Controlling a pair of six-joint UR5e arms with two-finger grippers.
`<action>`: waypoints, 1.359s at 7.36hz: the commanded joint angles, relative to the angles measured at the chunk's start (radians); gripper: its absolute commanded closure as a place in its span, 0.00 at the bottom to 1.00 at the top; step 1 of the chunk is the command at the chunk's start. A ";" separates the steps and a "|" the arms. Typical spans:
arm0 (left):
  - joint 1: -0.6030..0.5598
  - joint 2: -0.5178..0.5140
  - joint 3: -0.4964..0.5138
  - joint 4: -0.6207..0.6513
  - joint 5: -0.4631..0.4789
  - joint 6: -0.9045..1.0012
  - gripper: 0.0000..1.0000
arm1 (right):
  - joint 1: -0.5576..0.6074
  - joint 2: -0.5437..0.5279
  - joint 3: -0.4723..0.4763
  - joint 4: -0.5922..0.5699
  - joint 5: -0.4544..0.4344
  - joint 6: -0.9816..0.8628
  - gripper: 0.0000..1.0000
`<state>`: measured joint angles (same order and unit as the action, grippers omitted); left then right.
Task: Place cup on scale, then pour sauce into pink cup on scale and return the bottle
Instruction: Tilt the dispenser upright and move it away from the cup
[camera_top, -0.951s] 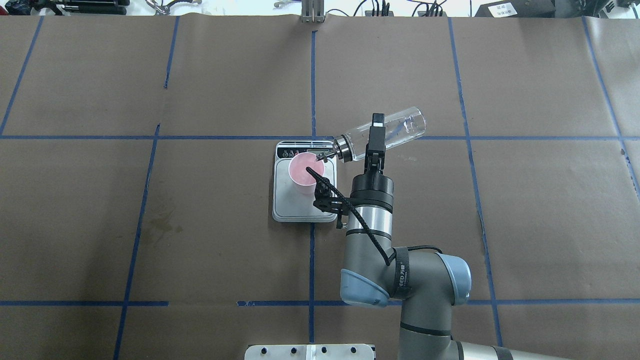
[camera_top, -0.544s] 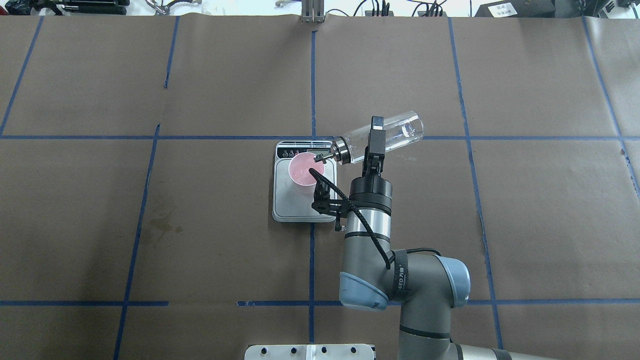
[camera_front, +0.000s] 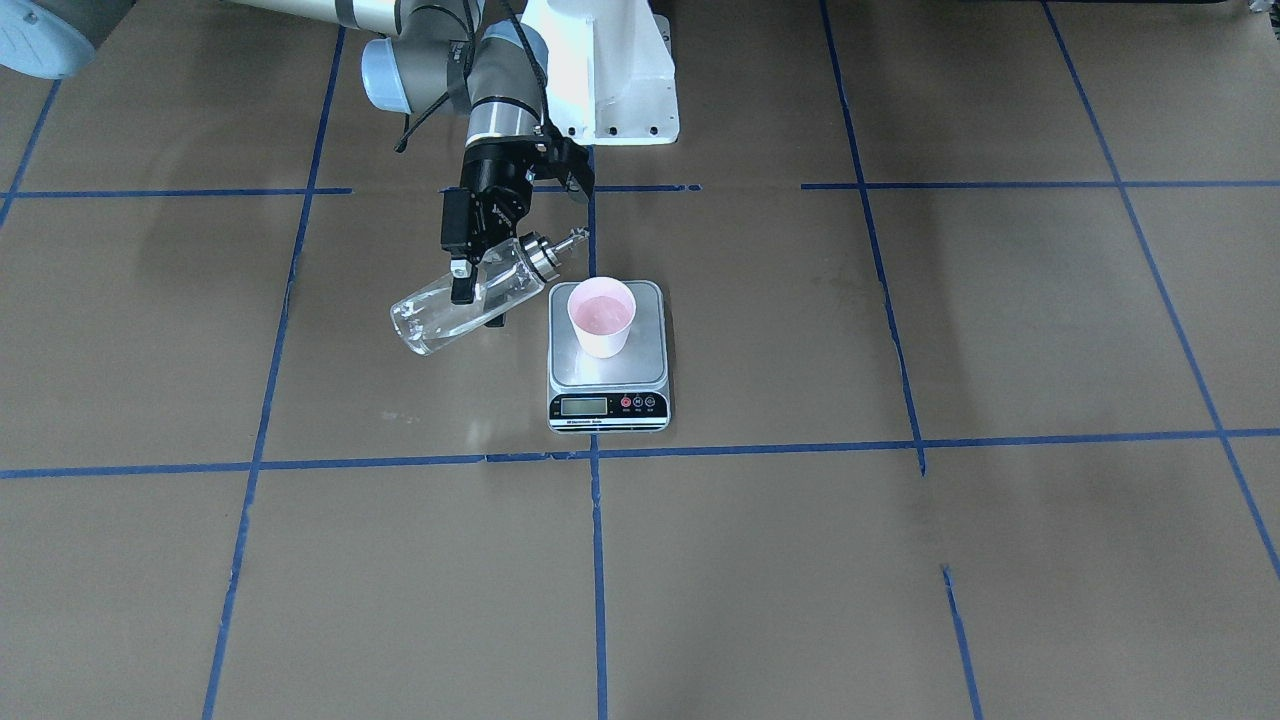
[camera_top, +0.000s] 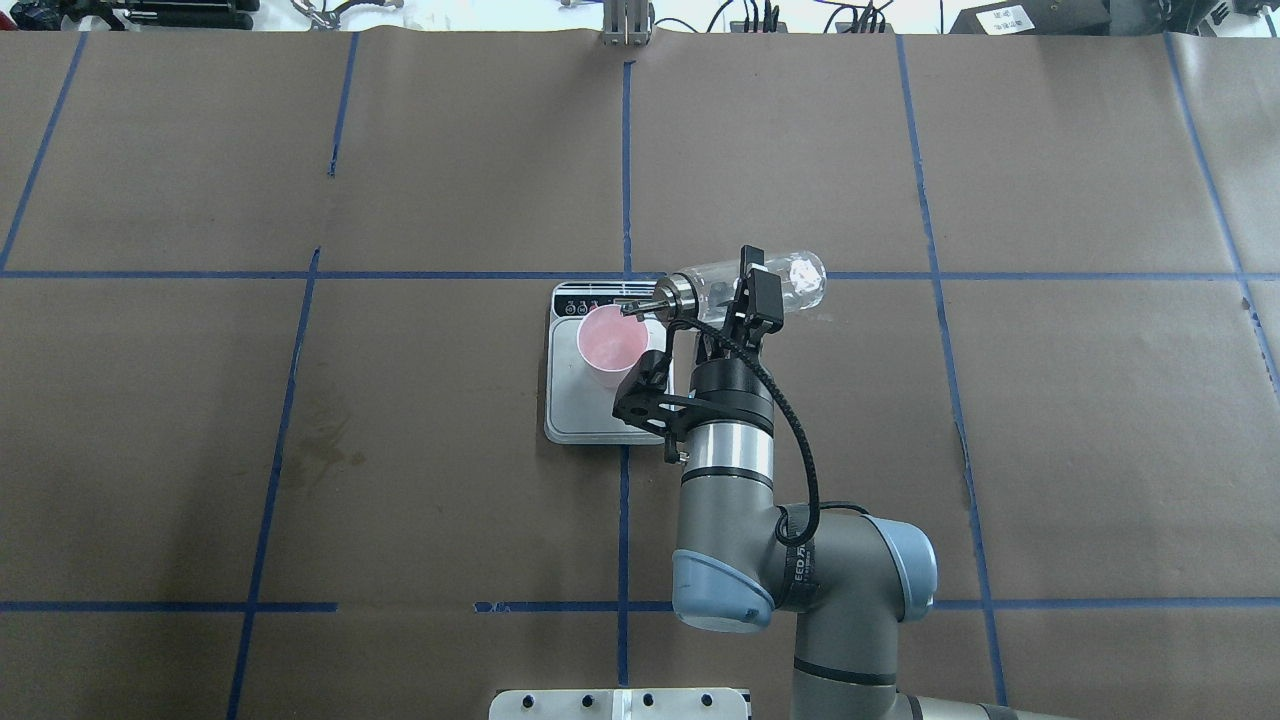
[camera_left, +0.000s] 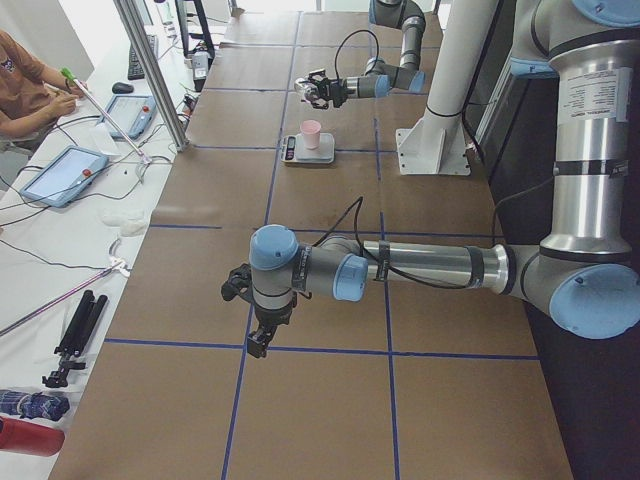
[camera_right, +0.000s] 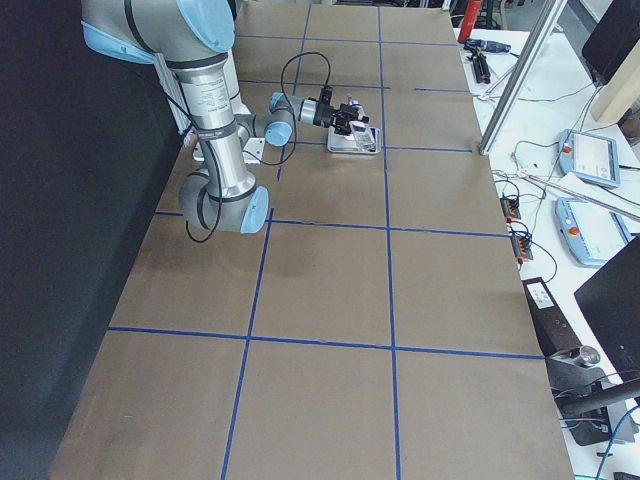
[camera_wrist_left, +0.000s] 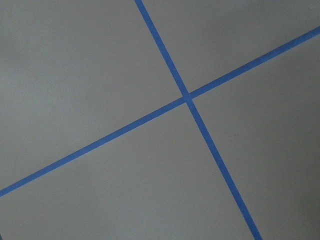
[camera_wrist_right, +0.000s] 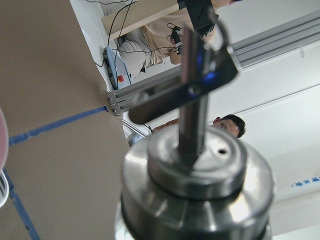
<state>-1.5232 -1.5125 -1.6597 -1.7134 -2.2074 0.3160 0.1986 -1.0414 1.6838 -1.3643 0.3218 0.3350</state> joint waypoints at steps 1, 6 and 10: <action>0.000 0.006 -0.011 0.000 0.000 0.000 0.00 | 0.008 -0.002 0.066 0.031 0.089 0.142 1.00; -0.003 0.017 -0.046 0.003 0.000 -0.002 0.00 | 0.036 -0.180 0.258 0.033 0.287 0.646 1.00; -0.003 0.035 -0.058 0.003 0.000 -0.002 0.00 | 0.088 -0.290 0.330 0.034 0.367 1.033 1.00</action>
<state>-1.5263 -1.4801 -1.7172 -1.7104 -2.2067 0.3145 0.2781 -1.2782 2.0064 -1.3291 0.6709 1.3002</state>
